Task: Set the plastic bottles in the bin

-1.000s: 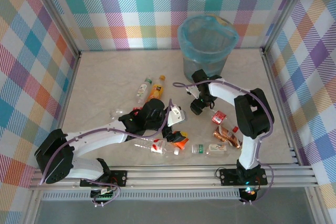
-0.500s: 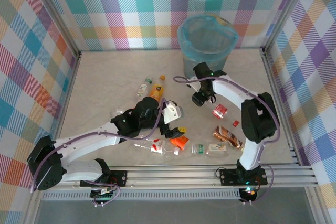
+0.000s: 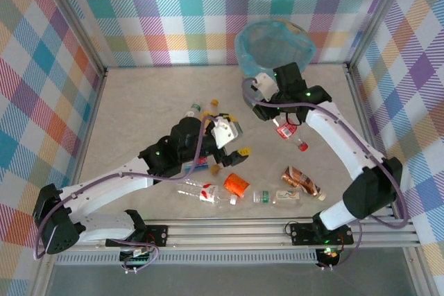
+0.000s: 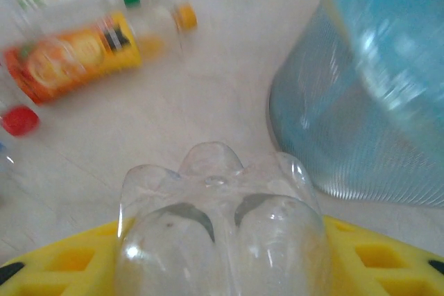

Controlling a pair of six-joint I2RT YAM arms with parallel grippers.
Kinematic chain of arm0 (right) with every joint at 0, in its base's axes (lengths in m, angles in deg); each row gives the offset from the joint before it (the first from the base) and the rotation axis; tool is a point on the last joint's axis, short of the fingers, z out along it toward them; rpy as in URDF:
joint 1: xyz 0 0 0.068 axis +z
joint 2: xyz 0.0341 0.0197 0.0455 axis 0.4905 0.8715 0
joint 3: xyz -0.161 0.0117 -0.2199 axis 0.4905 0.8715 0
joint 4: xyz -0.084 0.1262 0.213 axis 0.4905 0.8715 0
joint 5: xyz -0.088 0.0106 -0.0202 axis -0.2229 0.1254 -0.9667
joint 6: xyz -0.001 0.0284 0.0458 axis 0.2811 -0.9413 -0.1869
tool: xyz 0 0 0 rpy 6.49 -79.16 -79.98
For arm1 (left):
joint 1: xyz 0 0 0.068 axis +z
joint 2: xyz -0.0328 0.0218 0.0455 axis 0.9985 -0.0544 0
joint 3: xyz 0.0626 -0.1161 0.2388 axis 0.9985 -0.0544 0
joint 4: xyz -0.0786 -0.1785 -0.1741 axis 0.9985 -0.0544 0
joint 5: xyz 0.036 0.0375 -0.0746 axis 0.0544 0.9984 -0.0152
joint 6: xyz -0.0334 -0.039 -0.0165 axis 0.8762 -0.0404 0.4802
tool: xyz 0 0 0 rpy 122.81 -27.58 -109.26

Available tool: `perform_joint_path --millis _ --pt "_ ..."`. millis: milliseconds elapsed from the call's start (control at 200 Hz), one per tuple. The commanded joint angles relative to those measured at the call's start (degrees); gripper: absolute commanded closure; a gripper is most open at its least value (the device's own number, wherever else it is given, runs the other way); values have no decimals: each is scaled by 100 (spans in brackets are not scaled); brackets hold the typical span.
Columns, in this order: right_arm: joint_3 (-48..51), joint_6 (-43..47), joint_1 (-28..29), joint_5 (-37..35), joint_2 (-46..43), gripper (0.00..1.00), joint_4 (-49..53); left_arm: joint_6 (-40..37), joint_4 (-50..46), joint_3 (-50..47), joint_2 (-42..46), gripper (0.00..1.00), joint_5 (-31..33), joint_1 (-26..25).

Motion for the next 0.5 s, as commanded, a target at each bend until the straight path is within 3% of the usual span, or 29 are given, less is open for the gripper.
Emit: perform_joint_path --millis 0,285,495 --pt "-473 -414 15 699 -473 45 -500 211 87 529 213 11 639 -23" --pt "-1837 -960 11 1389 -455 47 -1540 596 -124 1516 27 12 1567 287" --pt "-2506 -1125 15 1167 100 49 -2870 999 -424 2567 -580 12 1807 808"
